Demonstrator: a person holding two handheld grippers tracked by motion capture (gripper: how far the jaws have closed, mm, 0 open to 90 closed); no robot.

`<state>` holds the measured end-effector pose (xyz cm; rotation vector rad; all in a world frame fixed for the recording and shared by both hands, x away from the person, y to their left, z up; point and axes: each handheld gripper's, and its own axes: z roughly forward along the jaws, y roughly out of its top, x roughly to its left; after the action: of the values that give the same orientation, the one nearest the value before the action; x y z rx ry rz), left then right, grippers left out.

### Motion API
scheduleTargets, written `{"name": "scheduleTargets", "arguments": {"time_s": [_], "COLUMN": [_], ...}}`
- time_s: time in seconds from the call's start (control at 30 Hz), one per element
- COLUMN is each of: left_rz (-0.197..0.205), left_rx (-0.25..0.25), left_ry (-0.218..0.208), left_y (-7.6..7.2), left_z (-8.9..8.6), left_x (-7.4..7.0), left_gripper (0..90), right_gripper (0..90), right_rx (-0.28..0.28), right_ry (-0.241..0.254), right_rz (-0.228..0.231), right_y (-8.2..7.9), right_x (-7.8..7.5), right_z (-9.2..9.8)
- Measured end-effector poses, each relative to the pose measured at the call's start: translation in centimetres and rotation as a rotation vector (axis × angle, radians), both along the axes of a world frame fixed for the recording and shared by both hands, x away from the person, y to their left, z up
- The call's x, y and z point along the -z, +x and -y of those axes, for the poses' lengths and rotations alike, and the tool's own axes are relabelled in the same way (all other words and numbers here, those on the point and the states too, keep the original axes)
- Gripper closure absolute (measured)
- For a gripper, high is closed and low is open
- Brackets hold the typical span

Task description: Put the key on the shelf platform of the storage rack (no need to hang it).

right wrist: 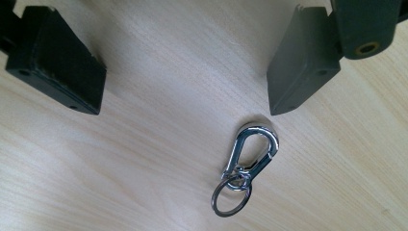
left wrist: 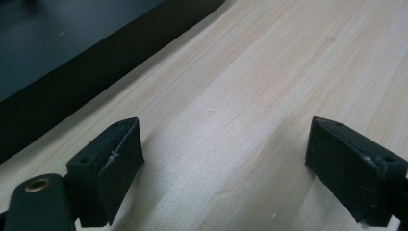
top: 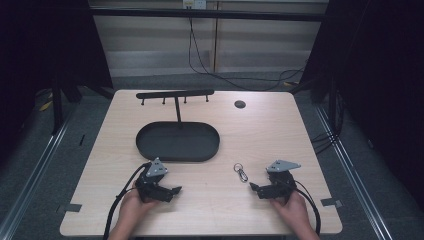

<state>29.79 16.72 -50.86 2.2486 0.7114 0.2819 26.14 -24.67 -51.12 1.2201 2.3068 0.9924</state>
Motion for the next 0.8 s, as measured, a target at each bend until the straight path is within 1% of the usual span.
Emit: {"name": "scheduleTargets", "arguments": {"time_s": [0.17,0.2,0.23,0.27,0.3,0.33,0.37,0.43,0.47,0.5,0.53,0.57,0.6,0.63,0.67,0.7,0.73,0.8], "left_rz": [0.000,0.000,0.000,0.000,0.000,-0.001,-0.001,-0.001,-0.001,-0.001,-0.001,-0.001,0.000,0.000,-0.001,-0.001,-0.001,-0.001], "left_rx": [0.002,0.000,0.000,0.000,0.000,0.001,0.001,0.000,0.000,0.000,0.000,0.000,0.001,0.001,0.001,0.001,0.000,0.000], "left_ry": [0.002,0.000,0.000,0.000,0.000,0.000,0.000,0.000,0.000,0.000,0.000,0.000,-0.001,-0.001,0.000,0.000,0.000,-0.001], "left_y": [0.0,0.0,0.0,0.0,0.0,0.0,0.0,0.0,0.0,0.0,0.0,0.0,0.0,0.0,0.0,0.0,0.0,0.0], "left_z": [0.0,0.0,0.0,0.0,0.0,0.0,0.0,0.0,0.0,0.0,0.0,0.0,0.0,0.0,0.0,0.0,0.0,0.0], "left_x": [0.0,0.0,0.0,0.0,0.0,0.0,0.0,0.0,0.0,0.0,0.0,0.0,0.0,0.0,0.0,0.0,0.0,0.0], "left_gripper": [12.5,12.5,12.5,12.5,12.5,12.5,12.5,12.5,12.5,12.5,12.4,12.4,12.5,12.5,12.5,12.5,12.5,12.5], "right_gripper": [14.0,14.5,14.5,16.1,16.1,17.0,17.0,17.3,18.1,18.9,18.9,20.0,25.7,25.7,26.2,26.2,26.2,26.2], "right_rx": [0.014,0.022,0.022,0.022,0.022,0.013,0.013,0.004,-0.007,-0.012,-0.012,-0.022,-0.052,-0.052,-0.067,-0.067,-0.077,-0.084], "right_ry": [-0.006,-0.016,-0.016,-0.028,-0.028,-0.042,-0.042,-0.053,-0.069,-0.082,-0.082,-0.089,-0.098,-0.098,-0.092,-0.092,-0.099,-0.113], "right_rz": [-0.011,-0.033,-0.033,-0.052,-0.052,-0.067,-0.067,-0.085,-0.114,-0.130,-0.130,-0.150,-0.183,-0.183,-0.222,-0.222,-0.251,-0.280], "right_y": [0.0,0.1,0.1,0.2,0.2,0.3,0.3,0.3,0.3,0.4,0.4,0.5,0.6,0.6,0.8,0.8,0.9,1.1], "right_x": [-0.1,-0.3,-0.3,-0.6,-0.6,-0.8,-0.8,-0.9,-1.2,-1.4,-1.4,-1.6,-2.0,-2.0,-2.4,-2.4,-2.7,-2.9], "right_z": [0.1,0.0,0.0,0.0,0.0,0.1,0.1,0.1,-0.1,-0.2,-0.2,-0.3,-0.4,-0.4,-0.6,-0.6,-0.7,-0.9]}}
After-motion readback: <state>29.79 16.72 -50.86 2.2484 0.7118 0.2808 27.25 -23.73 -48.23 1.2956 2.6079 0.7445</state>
